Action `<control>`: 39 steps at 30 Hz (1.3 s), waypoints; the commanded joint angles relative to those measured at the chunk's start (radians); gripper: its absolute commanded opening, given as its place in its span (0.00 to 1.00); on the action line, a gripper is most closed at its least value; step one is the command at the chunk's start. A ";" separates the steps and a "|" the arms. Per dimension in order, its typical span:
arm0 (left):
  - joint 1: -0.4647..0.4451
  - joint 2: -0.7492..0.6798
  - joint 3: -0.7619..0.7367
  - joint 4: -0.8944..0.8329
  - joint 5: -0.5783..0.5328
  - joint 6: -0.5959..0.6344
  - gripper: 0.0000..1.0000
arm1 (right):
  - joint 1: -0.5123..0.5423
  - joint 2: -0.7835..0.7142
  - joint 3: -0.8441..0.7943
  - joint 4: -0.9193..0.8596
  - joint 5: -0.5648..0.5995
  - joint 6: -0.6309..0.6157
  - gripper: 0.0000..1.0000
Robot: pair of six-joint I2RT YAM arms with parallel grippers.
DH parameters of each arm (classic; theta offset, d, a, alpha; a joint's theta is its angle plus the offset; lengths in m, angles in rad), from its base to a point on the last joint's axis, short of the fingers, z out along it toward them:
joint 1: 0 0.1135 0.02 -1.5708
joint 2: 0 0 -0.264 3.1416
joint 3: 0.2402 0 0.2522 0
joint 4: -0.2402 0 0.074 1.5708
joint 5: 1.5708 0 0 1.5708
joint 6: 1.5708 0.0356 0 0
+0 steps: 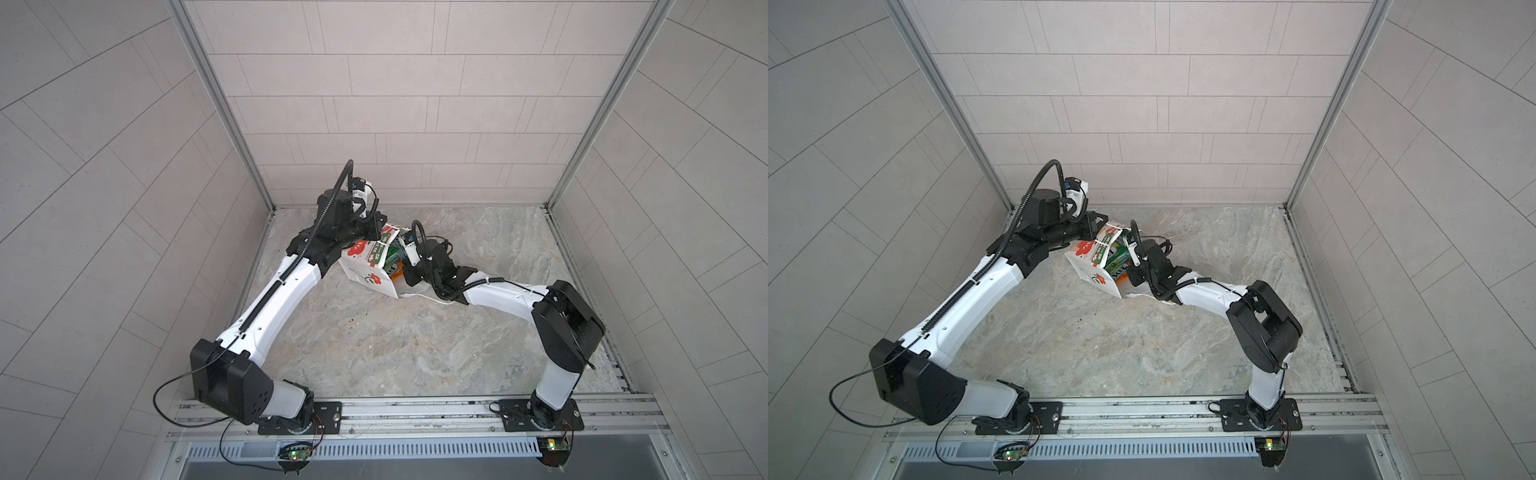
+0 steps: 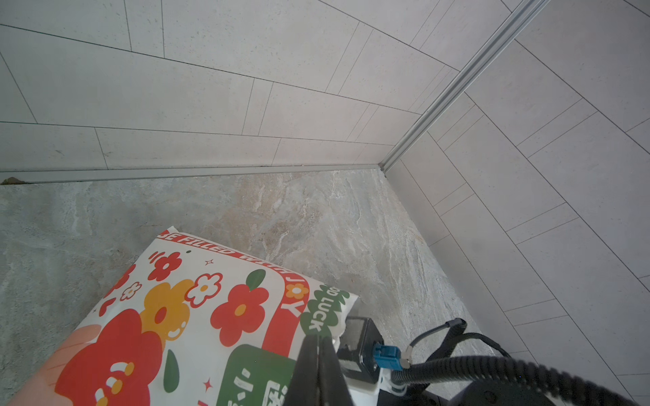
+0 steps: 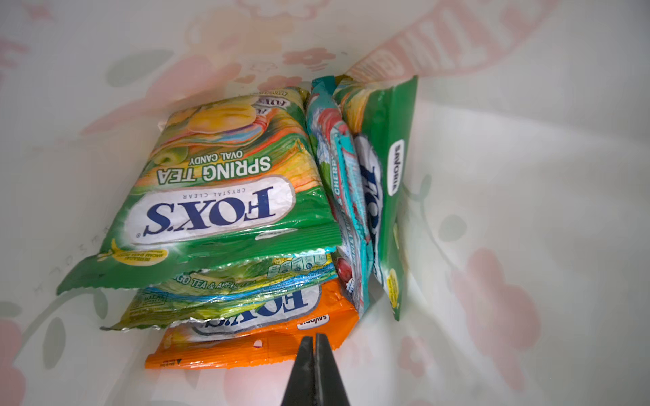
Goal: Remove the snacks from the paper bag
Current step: 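Push the right gripper down between the candy packets inside the bag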
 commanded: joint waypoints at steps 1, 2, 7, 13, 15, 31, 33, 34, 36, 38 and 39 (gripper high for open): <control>0.008 -0.023 -0.004 0.008 0.002 0.017 0.00 | -0.005 -0.011 0.008 -0.004 -0.025 0.001 0.00; 0.006 -0.023 -0.003 0.012 0.013 0.017 0.00 | -0.003 -0.006 0.008 0.001 -0.032 -0.002 0.00; 0.007 -0.027 -0.005 0.028 0.059 0.012 0.00 | 0.006 0.030 0.038 -0.023 -0.056 -0.061 0.18; 0.007 -0.033 -0.008 0.044 0.080 0.001 0.00 | 0.015 0.065 0.067 -0.061 -0.054 -0.095 0.29; 0.007 -0.038 -0.012 0.052 0.087 0.002 0.00 | 0.017 0.077 0.075 -0.059 -0.027 -0.094 0.31; 0.007 -0.049 -0.013 0.072 0.141 0.005 0.00 | 0.027 0.226 0.211 -0.056 0.290 -0.043 0.29; 0.007 -0.050 -0.014 0.072 0.144 0.004 0.00 | 0.027 0.236 0.219 -0.062 0.293 -0.035 0.31; 0.007 -0.050 -0.014 0.071 0.145 0.005 0.00 | 0.028 0.240 0.224 -0.066 0.297 -0.029 0.32; 0.007 -0.049 -0.014 0.071 0.149 0.005 0.00 | 0.027 0.252 0.235 -0.071 0.299 -0.025 0.35; 0.007 -0.049 -0.014 0.071 0.150 0.004 0.00 | 0.027 0.267 0.252 -0.086 0.306 -0.016 0.37; 0.007 -0.048 -0.013 0.072 0.152 0.004 0.00 | 0.028 0.275 0.260 -0.090 0.301 -0.015 0.38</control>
